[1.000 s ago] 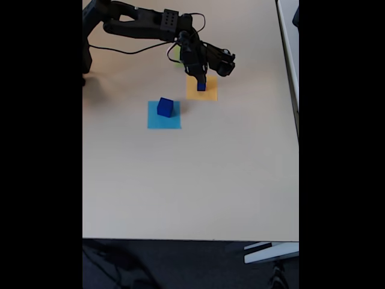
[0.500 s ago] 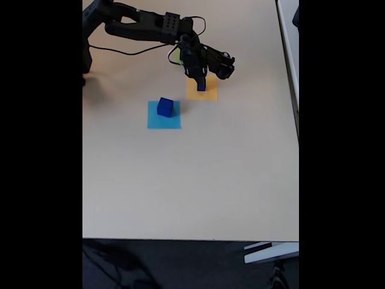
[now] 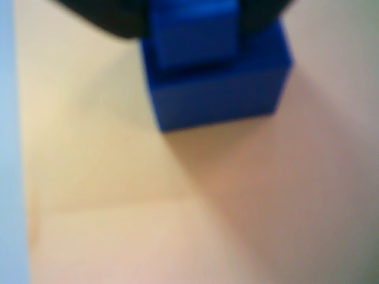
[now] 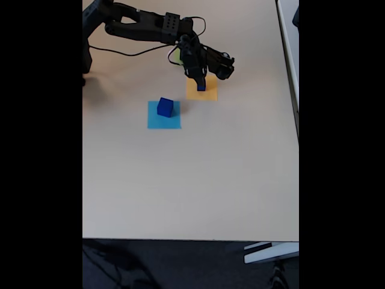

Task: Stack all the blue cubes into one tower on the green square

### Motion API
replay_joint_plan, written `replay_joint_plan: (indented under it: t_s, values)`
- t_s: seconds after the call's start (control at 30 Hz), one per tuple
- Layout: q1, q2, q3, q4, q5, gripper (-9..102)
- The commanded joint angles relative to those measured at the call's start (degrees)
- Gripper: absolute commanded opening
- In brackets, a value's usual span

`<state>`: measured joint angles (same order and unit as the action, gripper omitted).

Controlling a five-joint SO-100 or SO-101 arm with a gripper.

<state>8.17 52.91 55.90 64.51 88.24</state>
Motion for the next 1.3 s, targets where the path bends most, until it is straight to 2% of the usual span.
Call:
replay_joint_plan:
  t_s: [0.0,0.83,1.27]
  values:
    - [-0.8,3.3,-0.5,0.8,0.2,1]
    - [-0.3,3.7,-1.2,1.0,-1.6,4]
    - [-1.1,3.3,-6.4,0.9,-2.7,13]
